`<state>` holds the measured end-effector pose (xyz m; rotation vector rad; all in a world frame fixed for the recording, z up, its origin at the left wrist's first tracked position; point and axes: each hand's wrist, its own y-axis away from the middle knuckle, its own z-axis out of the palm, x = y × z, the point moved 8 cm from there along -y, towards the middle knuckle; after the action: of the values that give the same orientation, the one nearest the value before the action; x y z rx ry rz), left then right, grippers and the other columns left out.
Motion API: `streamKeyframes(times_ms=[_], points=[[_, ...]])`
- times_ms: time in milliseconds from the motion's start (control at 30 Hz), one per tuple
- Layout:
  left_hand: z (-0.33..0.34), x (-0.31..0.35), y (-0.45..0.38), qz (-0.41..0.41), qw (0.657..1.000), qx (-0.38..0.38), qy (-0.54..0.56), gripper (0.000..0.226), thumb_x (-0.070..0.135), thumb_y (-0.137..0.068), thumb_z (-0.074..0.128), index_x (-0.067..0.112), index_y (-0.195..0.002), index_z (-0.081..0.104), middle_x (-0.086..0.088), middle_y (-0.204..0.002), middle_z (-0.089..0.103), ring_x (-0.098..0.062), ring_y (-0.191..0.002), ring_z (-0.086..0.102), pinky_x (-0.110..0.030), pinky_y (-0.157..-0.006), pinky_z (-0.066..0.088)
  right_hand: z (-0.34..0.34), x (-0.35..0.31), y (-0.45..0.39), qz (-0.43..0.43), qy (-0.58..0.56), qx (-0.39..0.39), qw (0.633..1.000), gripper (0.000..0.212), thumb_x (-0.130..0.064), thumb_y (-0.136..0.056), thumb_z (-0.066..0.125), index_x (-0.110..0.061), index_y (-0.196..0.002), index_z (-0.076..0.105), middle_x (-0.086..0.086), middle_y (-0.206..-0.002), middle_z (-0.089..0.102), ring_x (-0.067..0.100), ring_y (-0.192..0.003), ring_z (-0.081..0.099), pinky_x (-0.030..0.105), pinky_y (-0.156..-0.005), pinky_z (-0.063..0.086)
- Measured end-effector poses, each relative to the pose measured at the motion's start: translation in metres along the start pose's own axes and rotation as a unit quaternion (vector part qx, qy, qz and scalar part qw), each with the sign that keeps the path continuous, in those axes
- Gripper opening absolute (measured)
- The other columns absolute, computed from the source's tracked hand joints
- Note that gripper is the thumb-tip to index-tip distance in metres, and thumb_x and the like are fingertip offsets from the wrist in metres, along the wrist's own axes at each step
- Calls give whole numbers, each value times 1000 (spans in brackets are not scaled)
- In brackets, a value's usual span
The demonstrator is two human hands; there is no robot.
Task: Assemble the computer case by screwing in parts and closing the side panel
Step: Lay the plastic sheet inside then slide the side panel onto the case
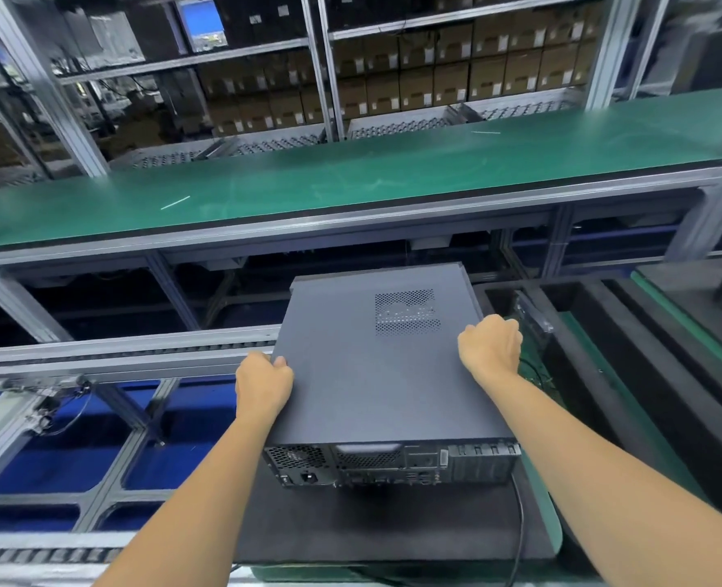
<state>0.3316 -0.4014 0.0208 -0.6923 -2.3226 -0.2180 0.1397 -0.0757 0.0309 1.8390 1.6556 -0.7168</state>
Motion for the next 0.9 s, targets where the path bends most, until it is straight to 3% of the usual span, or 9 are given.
streamKeyframes(times_ms=[233, 433, 600, 700, 833, 900], points=[[-1, 8, 0, 10, 1000, 11, -5, 17, 20, -91, 52, 4, -84, 49, -5, -74, 47, -26, -71, 45, -33, -64, 33, 3, 2, 0, -17, 36, 31, 999, 25, -18, -100, 53, 4, -110, 59, 22, -122, 51, 37, -110, 52, 42, -81, 45], [-3, 8, 3, 11, 1000, 22, -11, 17, 19, -89, 52, 5, -81, 48, -3, -71, 47, -21, -63, 43, -33, -55, 29, -2, -2, 4, -53, 105, 66, 991, 27, -22, -99, 55, 3, -106, 61, 21, -115, 58, 36, -107, 54, 42, -81, 45], [-2, 10, 5, 15, 999, 21, -19, 16, 20, -89, 52, 6, -82, 48, -2, -71, 48, -16, -60, 42, -31, -50, 28, -9, -21, 11, -131, 101, 98, 981, 18, -8, -91, 62, -3, -105, 50, 16, -102, 60, 34, -93, 58, 39, -69, 44], [-3, 14, 6, 23, 999, 25, -33, 17, 20, -90, 52, 6, -81, 47, -2, -71, 47, -14, -60, 41, -30, -49, 27, -8, -23, 12, -138, 142, 95, 976, 15, -11, -91, 59, -5, -101, 50, 14, -106, 56, 31, -97, 53, 36, -71, 37], [-4, 21, 11, 58, 995, 39, -69, 17, 16, -90, 50, 5, -76, 49, -13, -89, 54, -26, -70, 46, -33, -58, 33, 0, -20, 13, -156, 198, 72, 965, 19, -19, -93, 56, -6, -106, 51, 13, -112, 52, 31, -103, 50, 37, -77, 36], [-7, 28, 13, 104, 986, 74, -111, 17, 12, -87, 51, 1, -77, 60, -14, -98, 50, -27, -81, 44, -34, -64, 34, 4, -20, 14, -170, 218, 66, 959, 21, -24, -95, 55, -7, -108, 51, 12, -113, 52, 29, -102, 50, 37, -79, 38]])
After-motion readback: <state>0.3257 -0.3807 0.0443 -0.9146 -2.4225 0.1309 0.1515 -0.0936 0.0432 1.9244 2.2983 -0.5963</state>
